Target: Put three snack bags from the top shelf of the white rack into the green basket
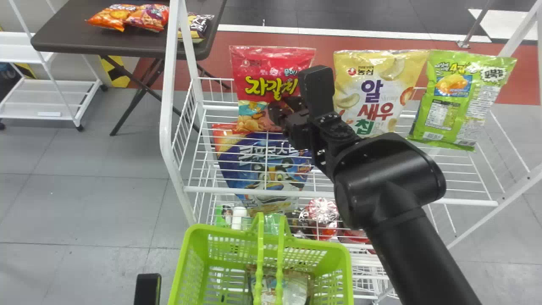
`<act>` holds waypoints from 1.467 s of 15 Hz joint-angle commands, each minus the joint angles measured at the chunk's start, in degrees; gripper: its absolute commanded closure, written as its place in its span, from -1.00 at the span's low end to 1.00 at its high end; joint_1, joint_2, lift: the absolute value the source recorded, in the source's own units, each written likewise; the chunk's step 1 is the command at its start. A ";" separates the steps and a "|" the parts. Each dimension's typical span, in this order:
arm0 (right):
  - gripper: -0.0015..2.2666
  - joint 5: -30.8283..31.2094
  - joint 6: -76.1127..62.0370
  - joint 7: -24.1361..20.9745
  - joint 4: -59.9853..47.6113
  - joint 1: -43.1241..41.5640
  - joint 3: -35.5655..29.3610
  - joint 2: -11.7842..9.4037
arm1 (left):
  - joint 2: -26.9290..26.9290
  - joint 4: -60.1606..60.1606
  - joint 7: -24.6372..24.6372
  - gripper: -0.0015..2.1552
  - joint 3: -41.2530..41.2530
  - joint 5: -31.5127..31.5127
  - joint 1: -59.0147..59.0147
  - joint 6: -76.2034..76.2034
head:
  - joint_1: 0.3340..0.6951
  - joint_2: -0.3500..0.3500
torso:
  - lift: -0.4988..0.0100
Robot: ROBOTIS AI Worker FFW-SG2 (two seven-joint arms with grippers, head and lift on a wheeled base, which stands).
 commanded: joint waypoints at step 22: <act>0.93 -3.13 32.72 17.80 -64.67 55.40 -26.78 -7.56 | -1.85 -0.54 1.93 0.99 -0.11 -0.79 0.04 0.00 | 1.00 -1.00 | 0.96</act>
